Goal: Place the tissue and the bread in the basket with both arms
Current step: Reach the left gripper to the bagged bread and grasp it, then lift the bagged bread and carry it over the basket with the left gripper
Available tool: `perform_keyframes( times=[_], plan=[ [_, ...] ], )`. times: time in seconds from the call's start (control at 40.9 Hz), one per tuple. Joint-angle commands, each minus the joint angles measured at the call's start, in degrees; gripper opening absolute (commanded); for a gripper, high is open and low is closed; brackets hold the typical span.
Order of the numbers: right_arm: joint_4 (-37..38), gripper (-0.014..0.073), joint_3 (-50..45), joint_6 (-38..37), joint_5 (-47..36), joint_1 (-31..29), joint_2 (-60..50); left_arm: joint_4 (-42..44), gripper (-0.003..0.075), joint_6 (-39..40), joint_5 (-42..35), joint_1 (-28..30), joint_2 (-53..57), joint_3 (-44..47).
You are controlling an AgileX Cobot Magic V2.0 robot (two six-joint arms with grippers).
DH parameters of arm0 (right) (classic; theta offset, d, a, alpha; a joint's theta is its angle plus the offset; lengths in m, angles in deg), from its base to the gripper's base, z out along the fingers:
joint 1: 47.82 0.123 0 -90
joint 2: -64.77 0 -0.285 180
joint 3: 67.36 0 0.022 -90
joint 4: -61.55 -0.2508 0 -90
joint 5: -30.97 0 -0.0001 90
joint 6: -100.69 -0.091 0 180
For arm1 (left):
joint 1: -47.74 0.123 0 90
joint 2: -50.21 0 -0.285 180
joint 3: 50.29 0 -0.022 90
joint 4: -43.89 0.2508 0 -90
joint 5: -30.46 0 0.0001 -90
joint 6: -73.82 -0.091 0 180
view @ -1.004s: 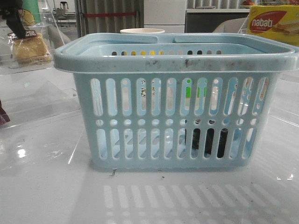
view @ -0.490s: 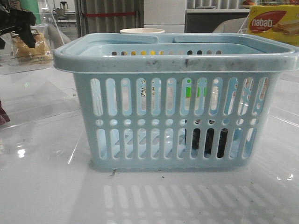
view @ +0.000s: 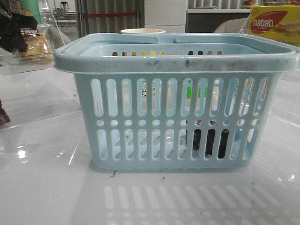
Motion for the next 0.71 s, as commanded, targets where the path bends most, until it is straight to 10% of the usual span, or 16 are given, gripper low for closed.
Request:
perform_keyframes(
  times=[0.0, 0.685],
  plan=[
    [0.1, 0.0589, 1.5, 0.4, -4.1, 0.0, 0.0, -1.0, 0.0107, -0.1, -2.3, -0.3, 3.3, -2.5],
    [0.1, 0.0589, 1.5, 0.4, -4.1, 0.0, 0.0, -1.0, 0.0090, -0.3, 12.0, -3.4, 16.3, -9.6]
  ],
)
